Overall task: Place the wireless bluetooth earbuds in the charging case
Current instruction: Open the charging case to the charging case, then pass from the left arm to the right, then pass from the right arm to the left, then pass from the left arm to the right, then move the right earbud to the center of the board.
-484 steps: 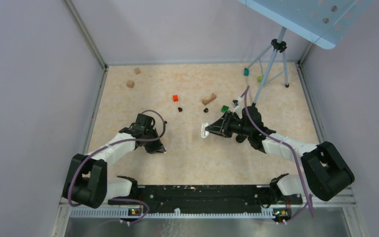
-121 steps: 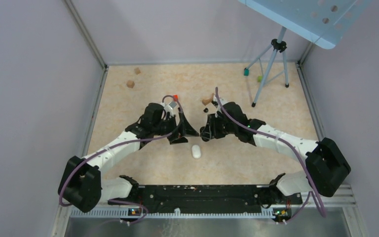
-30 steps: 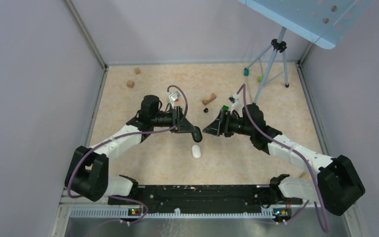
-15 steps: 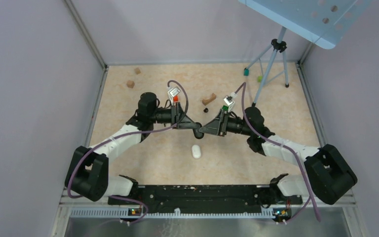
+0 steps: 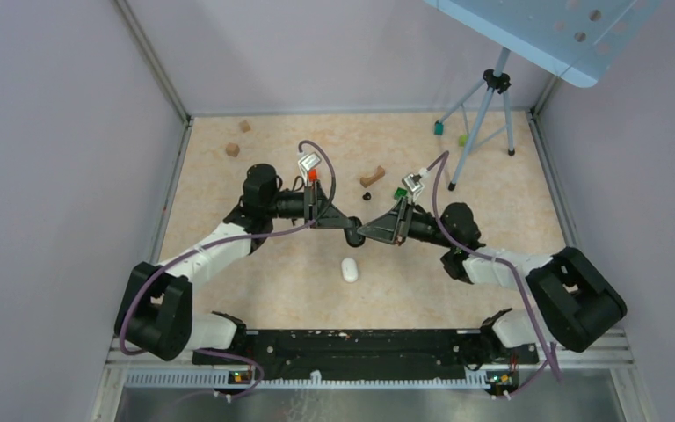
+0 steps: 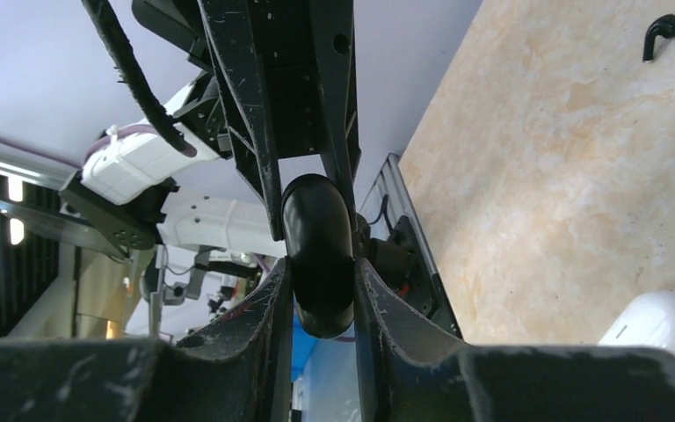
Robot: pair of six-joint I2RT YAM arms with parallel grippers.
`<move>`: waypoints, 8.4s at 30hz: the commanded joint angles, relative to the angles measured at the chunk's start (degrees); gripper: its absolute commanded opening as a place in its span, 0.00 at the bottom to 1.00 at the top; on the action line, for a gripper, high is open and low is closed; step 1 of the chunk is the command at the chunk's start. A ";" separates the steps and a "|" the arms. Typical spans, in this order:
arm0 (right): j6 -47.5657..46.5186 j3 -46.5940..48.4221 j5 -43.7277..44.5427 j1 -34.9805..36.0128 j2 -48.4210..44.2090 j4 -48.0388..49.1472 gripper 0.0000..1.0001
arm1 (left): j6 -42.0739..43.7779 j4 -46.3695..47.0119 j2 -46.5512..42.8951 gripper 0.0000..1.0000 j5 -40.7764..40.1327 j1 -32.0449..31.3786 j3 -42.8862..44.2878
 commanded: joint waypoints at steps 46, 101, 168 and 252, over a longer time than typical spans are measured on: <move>19.38 2.36 -6.23 0.60 14.93 37.85 0.27 | -1.71 7.58 -3.73 0.00 3.45 0.72 -1.31; -23.57 30.38 49.18 13.68 -4.84 -77.68 0.00 | 2.98 -26.58 -1.06 0.78 -43.85 -12.09 7.42; -10.62 7.15 13.46 1.97 -18.08 -29.92 0.55 | 5.62 -7.58 -1.41 0.17 -4.78 -3.29 1.59; -16.26 9.94 21.50 -5.23 -15.05 -51.26 0.00 | 31.24 -49.11 14.03 0.63 -57.75 13.56 17.22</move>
